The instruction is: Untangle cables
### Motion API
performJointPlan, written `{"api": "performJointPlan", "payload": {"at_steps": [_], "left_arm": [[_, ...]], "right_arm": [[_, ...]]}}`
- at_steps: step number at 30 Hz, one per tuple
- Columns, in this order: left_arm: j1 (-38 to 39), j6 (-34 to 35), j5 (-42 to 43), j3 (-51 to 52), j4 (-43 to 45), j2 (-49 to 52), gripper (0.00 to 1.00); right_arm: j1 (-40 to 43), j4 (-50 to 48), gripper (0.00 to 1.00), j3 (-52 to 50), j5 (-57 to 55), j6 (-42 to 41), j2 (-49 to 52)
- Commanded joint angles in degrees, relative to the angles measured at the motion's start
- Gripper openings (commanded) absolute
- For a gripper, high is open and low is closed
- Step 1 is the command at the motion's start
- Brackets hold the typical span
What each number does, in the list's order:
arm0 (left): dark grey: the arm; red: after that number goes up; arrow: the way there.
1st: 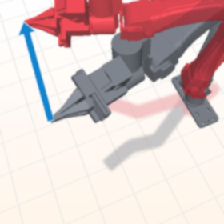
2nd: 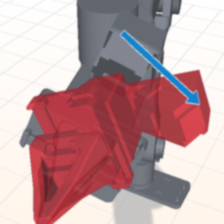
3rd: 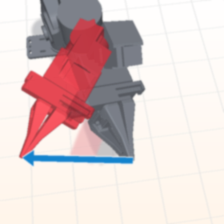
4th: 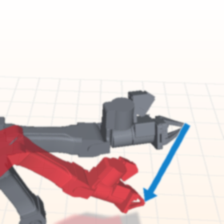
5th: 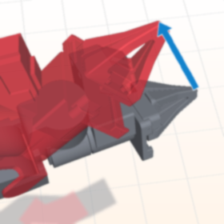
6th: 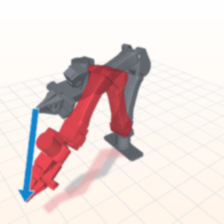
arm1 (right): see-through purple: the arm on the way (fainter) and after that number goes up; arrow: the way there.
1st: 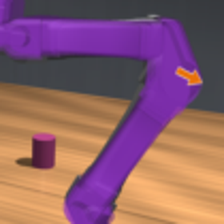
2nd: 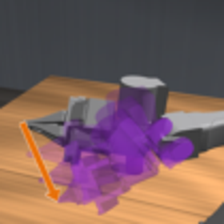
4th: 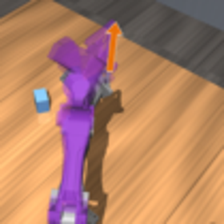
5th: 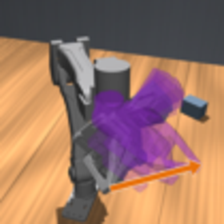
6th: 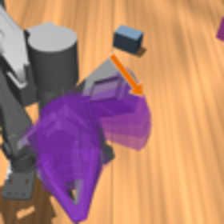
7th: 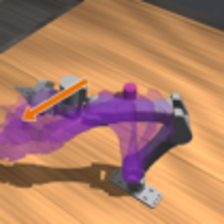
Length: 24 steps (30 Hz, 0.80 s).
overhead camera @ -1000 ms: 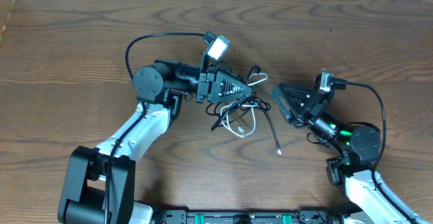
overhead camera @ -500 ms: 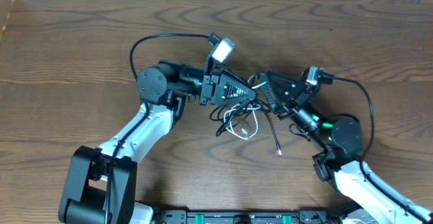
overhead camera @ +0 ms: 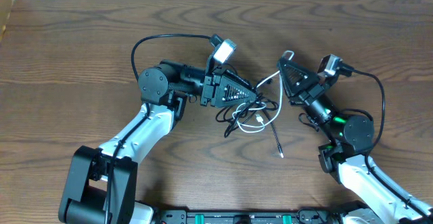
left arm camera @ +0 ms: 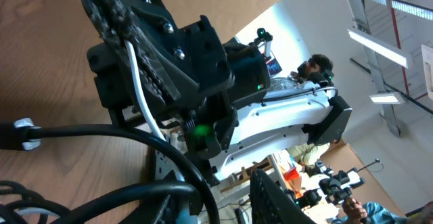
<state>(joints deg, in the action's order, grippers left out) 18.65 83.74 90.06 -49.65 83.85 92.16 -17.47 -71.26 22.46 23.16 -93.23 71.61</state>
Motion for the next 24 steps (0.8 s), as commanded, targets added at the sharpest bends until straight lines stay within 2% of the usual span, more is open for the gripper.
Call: {"api": "performJointPlan", "payload": {"at_steps": [1, 5, 6, 7, 8, 9, 10, 11, 15, 18, 24], "left_arm": [[0.09, -1.03, -0.04, -1.90, 0.66, -1.18, 0.30], [0.09, -1.03, -0.04, -1.90, 0.68, -1.18, 0.31], [0.09, -1.05, -0.07, -1.90, 0.68, -1.18, 0.34], [0.07, -1.33, -0.09, -1.90, 0.68, -1.18, 0.41], [0.09, -2.08, -0.09, -1.90, 0.68, -1.18, 0.62], [0.09, -2.80, -0.09, -1.90, 0.68, -1.18, 0.67], [0.09, -4.35, -0.17, -1.90, 0.68, -1.18, 0.79], [0.09, -5.22, -0.72, -1.90, 0.66, -1.18, 0.84], [0.07, -7.54, -1.77, -1.90, 0.66, -1.18, 0.87], [0.07, -12.24, -0.61, -1.90, 0.66, -1.18, 0.88], [0.02, -20.79, 0.04, -1.51, -3.80, -0.90, 0.89]], "right_arm": [[1.38, 0.44, 0.01, 0.79, -0.76, 1.60, 0.02], [2.21, 0.28, 0.01, 0.79, 2.71, 1.55, 0.02], [2.14, 0.28, 0.01, 0.79, 4.33, 1.55, 0.02], [1.99, 0.28, 0.01, 0.79, 7.39, 1.57, 0.02], [1.75, 0.28, 0.01, 0.79, 9.40, 1.55, 0.02], [1.25, 0.02, 0.01, 0.79, 11.91, 1.40, 0.02], [0.85, -0.61, 0.01, 0.79, 13.20, 1.03, 0.02], [0.42, -1.36, 0.01, 0.79, 14.36, 0.48, 0.02], [-1.38, -3.61, 0.01, 0.79, 18.45, 0.72, 0.02], [-1.31, -0.63, 0.01, 0.79, 24.46, 7.10, 0.02], [0.63, 13.99, 0.01, 0.79, 30.42, 22.56, 0.02]]}}
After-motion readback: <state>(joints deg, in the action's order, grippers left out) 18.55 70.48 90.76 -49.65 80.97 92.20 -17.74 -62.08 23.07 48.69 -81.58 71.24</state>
